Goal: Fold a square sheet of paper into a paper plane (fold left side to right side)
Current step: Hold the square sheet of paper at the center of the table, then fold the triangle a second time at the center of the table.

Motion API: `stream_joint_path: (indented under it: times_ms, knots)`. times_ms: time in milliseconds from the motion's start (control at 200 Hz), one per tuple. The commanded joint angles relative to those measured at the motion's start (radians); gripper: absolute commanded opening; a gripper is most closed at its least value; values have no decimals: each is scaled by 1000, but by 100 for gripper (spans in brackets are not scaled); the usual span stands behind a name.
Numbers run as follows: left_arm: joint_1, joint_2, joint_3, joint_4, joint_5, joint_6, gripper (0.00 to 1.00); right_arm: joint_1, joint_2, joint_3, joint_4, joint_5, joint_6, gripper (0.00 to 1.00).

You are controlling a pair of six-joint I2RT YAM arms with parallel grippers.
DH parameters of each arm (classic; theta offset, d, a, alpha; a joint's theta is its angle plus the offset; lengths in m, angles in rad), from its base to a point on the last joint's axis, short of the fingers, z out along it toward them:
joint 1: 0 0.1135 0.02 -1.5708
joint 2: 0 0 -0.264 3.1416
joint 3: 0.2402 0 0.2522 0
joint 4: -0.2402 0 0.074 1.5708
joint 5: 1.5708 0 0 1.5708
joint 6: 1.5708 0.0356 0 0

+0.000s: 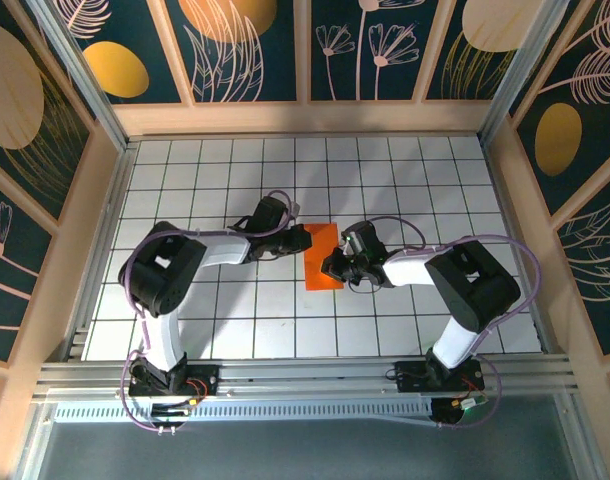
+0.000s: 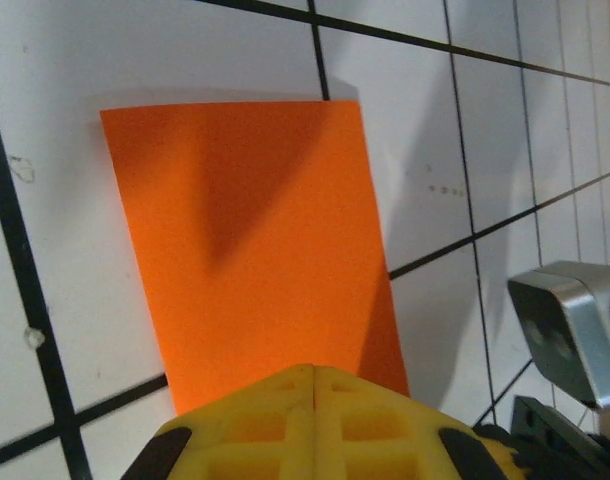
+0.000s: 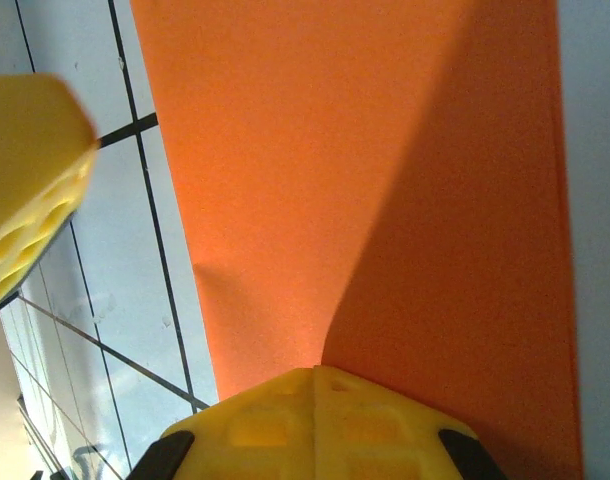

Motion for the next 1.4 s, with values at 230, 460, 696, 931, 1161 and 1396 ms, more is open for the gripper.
stream_joint_path:
  times_ms: [230,460,696,931,1161,1396]
  knots:
    - [-6,74,50,-99,-52,50,1,17,-12,11,-49,22,-13,0]
    - [-6,85,23,-85,-59,48,0,5,-96,109,-131,-3,-92,27]
    - [-5,83,21,-92,-67,62,0,-115,-183,122,-309,-76,-239,49]
    - [-6,77,21,-93,-74,62,0,-185,-185,86,-460,-166,-341,49]
    - [-6,72,22,-97,-79,60,0,-176,-121,39,-418,-234,-312,42]
    - [-6,72,24,-102,-84,62,0,-168,-98,30,-398,-216,-301,43]
